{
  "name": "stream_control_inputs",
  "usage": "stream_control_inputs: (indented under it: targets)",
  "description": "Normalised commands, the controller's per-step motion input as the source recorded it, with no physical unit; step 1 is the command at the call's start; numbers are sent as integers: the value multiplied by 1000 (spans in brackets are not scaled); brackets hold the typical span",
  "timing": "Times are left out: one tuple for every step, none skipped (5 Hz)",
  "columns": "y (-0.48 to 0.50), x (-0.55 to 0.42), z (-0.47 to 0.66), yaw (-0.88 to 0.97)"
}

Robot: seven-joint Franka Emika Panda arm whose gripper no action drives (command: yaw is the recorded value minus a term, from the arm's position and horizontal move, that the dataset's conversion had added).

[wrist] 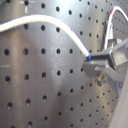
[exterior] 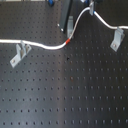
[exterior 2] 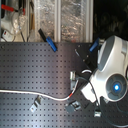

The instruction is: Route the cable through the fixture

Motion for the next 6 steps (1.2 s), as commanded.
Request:
stream_control_inputs:
  targets:
    - [2, 3, 149, -1000]
    - [2, 3, 146, -1000]
    - [-20, 28, 0, 0]
    - [-285, -426, 120, 0]
    - [-106, -468, 66, 20]
    - [21, 14, -4, 0]
